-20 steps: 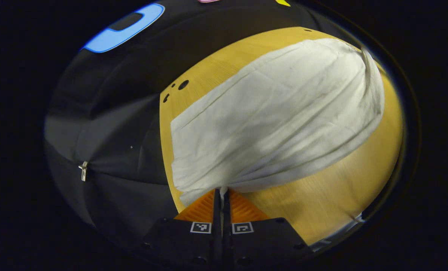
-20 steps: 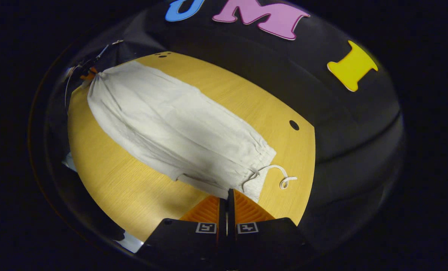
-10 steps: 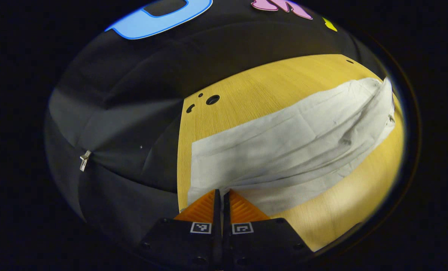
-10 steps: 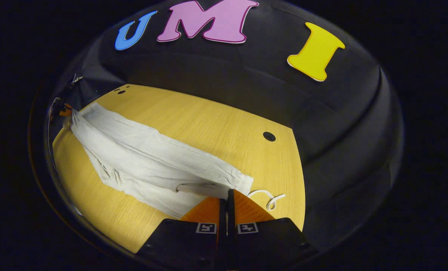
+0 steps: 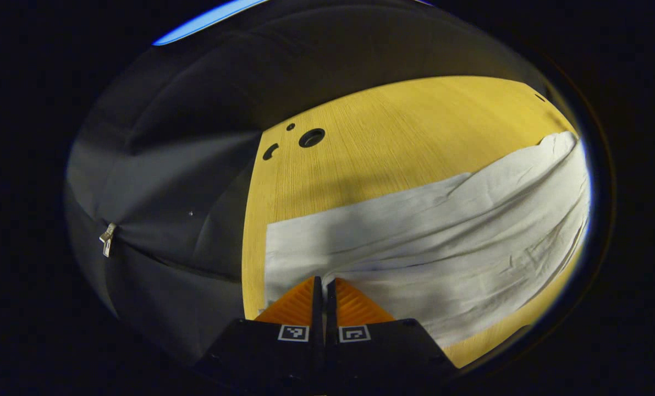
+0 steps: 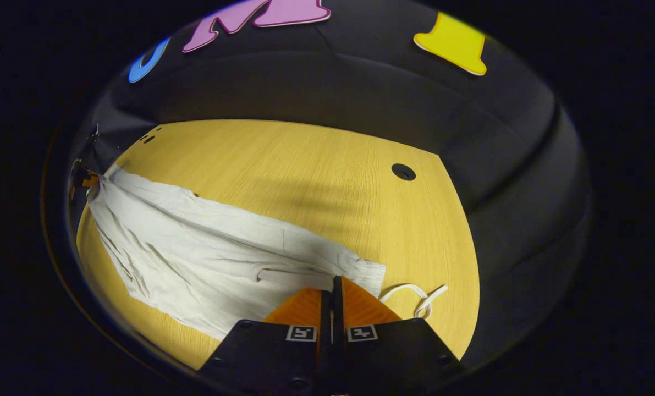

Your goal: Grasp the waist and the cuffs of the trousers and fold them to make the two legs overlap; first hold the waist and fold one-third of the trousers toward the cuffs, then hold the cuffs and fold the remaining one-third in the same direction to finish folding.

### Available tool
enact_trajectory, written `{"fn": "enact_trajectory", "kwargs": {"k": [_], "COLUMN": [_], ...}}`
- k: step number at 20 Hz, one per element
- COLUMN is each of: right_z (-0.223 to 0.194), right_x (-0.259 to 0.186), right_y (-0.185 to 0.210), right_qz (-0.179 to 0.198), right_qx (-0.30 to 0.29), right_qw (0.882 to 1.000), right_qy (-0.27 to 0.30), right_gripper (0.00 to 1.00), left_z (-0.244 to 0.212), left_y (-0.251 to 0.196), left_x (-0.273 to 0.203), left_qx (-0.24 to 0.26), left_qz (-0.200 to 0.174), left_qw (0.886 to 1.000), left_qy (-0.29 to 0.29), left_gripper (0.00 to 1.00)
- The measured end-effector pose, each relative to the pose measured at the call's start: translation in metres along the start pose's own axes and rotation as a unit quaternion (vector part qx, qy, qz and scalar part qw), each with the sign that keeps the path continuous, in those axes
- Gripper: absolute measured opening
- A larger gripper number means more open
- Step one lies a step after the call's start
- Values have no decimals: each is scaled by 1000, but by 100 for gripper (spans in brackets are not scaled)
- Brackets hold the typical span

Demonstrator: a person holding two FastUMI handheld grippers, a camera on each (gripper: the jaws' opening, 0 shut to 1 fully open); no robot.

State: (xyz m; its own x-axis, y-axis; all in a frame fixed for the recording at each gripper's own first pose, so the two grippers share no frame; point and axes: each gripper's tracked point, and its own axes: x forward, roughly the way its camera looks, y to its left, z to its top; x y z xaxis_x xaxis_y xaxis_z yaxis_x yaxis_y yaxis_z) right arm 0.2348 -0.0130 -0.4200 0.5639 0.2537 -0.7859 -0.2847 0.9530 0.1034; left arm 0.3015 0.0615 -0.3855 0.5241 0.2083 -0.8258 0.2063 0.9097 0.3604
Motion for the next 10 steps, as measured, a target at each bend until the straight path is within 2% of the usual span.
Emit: {"fn": "enact_trajectory", "kwargs": {"k": [5, 6, 7, 8, 9, 10], "right_z": [-6, -3, 0, 3, 9, 14], "right_x": [26, 28, 27, 25, 24, 23], "right_y": [2, 3, 4, 5, 5, 5], "right_qz": [5, 10, 16, 22, 27, 33], "right_qx": [84, 99, 113, 131, 148, 167], "right_qw": [996, 995, 993, 991, 989, 985], "right_qy": [30, 25, 20, 13, 6, -4], "right_gripper": [7, 13, 14, 19, 24, 35], "left_z": [-4, -2, -3, -5, -3, -3], "left_y": [-6, -6, -6, -4, 1, 5], "left_x": [20, 22, 22, 20, 21, 20], "left_qx": [11, 14, 18, 23, 25, 24], "left_qz": [2, 3, 5, 11, 17, 19], "left_qw": [999, 999, 999, 999, 999, 999], "left_qy": [34, 31, 36, 39, 39, 35], "left_gripper": [6, 6, 10, 7, 8, 21]}}
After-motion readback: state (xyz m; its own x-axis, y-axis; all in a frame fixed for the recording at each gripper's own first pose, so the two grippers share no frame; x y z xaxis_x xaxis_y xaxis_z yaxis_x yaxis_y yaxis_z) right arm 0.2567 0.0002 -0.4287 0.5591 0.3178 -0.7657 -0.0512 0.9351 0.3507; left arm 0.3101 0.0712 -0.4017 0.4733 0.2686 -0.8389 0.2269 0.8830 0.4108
